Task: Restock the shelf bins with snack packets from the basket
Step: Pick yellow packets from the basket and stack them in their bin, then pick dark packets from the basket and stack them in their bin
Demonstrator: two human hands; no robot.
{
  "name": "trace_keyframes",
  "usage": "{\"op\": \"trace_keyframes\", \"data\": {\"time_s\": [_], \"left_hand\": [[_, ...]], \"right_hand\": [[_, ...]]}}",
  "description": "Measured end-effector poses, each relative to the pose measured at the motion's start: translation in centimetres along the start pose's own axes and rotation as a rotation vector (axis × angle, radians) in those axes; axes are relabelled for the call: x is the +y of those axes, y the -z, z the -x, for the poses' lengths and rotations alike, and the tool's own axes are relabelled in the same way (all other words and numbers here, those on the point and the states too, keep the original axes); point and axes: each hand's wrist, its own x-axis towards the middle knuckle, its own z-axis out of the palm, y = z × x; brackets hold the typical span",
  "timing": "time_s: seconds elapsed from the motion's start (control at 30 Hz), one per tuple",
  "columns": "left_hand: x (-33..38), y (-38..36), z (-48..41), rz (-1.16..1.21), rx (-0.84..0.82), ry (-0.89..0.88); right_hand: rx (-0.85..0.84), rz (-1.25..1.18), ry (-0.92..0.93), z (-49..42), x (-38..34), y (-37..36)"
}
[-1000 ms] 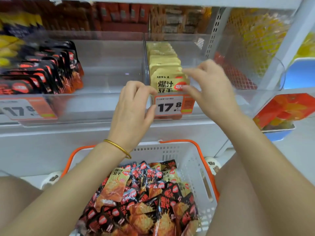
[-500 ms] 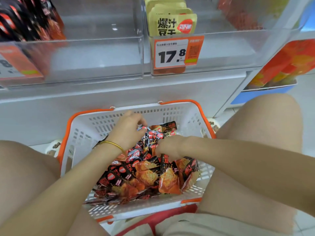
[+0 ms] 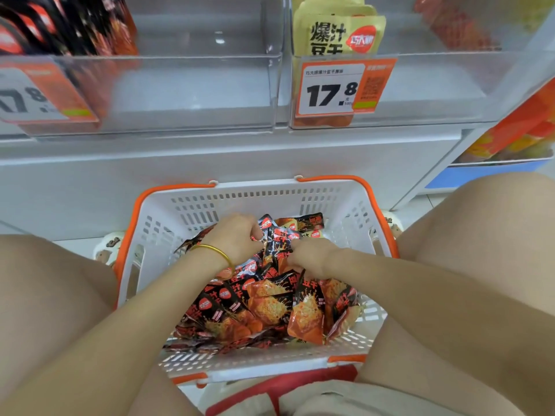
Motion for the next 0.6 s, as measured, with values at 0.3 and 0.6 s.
{"op": "trace_keyframes", "data": {"time_s": [0.3, 0.6], "left_hand": [[-0.8, 1.5, 0.7, 0.043, -0.125, 0.014], [-1.5, 12.5, 5.8, 0.655, 0.349, -0.05]], "right_hand": [[0.363, -0.913, 0.083, 2.0, -0.2, 9.0], [0.588, -1.488, 0.249, 6.2, -3.0, 15.0]]}}
